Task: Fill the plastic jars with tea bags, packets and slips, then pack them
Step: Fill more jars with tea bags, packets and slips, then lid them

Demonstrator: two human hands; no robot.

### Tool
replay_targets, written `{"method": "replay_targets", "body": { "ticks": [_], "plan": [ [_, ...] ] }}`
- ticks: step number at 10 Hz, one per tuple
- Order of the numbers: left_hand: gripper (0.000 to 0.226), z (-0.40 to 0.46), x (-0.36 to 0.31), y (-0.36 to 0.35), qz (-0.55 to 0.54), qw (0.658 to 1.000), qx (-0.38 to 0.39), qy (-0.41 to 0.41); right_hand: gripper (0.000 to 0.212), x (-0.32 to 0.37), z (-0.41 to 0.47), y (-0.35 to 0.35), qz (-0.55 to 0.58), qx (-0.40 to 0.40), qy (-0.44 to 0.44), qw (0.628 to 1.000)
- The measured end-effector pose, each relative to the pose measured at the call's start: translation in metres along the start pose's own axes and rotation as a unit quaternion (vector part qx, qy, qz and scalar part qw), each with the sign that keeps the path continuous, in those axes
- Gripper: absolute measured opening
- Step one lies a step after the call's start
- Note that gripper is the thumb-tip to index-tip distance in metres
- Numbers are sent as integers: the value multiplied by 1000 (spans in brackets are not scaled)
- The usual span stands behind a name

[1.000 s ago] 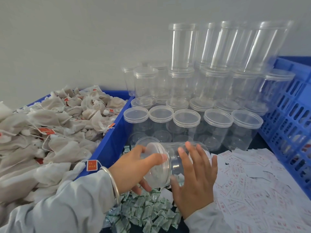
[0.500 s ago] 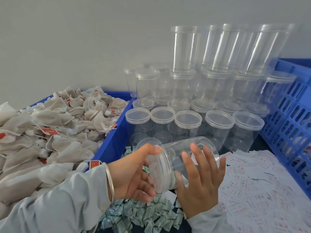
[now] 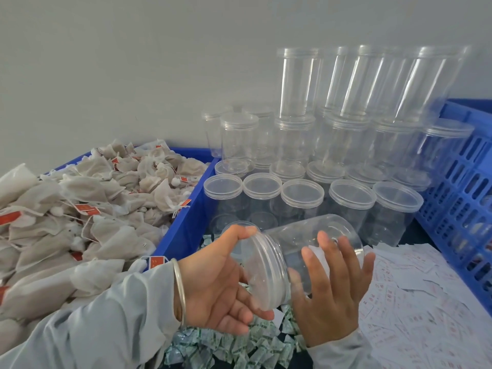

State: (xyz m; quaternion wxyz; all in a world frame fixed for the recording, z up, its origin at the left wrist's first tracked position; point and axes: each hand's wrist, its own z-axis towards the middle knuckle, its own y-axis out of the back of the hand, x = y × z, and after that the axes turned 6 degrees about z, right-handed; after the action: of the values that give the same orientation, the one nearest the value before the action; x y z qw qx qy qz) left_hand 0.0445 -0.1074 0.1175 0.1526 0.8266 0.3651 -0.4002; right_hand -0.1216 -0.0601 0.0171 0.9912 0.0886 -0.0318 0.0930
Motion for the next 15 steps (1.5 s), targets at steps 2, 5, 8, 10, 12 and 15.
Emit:
{"method": "replay_targets", "body": {
  "ticks": [2, 5, 8, 10, 12, 15],
  "plan": [
    [79, 3, 4, 3, 4, 998, -54, -11, 58, -13, 2, 1, -22, 20, -102, 994],
    [95, 20, 6, 9, 242, 923, -272, -128, 106, -6, 2, 4, 42, 58, -230, 970],
    [86, 32, 5, 27, 257, 867, -343, -256, 101, 17, 9, 13, 180, 88, -293, 935],
    [40, -2, -13, 43, 452, 645, -465, -404, 94, 25, 28, 24, 259, 163, -361, 881],
    [50, -30, -22, 132, 513, 656, -554, -15, 81, 40, 33, 24, 232, 196, -365, 880],
    [36, -19, -18, 141, 620, 568, -525, 136, 99, 44, 24, 19, 323, 292, -380, 816]
  ]
}}
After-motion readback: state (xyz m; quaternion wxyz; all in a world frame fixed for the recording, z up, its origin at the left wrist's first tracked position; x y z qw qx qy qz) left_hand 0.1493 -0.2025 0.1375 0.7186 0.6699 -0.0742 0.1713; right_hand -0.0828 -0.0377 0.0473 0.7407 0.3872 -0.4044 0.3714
